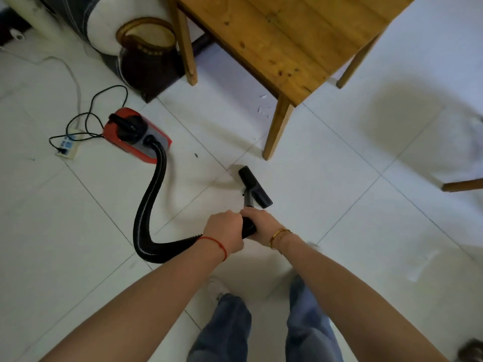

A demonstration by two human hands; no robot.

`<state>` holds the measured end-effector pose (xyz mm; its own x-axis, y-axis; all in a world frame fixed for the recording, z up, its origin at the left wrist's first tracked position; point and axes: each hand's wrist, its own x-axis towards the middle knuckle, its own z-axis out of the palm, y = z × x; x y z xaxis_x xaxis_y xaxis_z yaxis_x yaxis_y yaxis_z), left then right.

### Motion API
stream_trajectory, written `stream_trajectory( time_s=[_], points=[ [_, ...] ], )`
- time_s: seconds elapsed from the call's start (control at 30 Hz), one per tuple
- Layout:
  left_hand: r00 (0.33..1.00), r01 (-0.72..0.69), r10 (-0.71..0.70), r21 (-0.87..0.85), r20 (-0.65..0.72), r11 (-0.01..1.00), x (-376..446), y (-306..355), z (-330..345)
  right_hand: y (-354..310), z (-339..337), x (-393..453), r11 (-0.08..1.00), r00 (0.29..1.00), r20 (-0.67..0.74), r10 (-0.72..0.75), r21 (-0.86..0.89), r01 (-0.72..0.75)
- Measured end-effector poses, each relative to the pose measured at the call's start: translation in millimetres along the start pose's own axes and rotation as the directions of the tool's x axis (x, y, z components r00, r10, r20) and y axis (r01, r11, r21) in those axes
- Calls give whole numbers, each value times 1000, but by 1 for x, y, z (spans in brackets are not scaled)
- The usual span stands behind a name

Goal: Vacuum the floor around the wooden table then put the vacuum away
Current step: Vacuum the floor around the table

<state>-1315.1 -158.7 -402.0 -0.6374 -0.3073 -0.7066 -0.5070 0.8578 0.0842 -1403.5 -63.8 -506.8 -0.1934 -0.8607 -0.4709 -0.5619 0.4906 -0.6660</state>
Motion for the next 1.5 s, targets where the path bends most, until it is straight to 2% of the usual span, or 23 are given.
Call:
stream_trajectory(
  time_s=[0.33,0.63,0.93,1.17,1.5],
  points=[
    [1000,-11,11,0,-16,1000,55,128,-37,106,-89,-45,1000,1000,6,13,7,-13],
    [1000,17,-19,-82,-15,997,142,213,-88,199,-188,-31,997,999,49,22,-73,-19],
    [997,-17,8,-119,-78,993,220,283,-146,276,-282,-16,991,998,-13,66,-115,-67],
    [996,23,-36,-172,-77,985,222,268,-158,263,-290,2,988,999,12,46,-150,-44],
    [992,126,-128,-172,3,977,164,185,-132,175,-226,23,989,996,86,-34,-144,46]
  ],
)
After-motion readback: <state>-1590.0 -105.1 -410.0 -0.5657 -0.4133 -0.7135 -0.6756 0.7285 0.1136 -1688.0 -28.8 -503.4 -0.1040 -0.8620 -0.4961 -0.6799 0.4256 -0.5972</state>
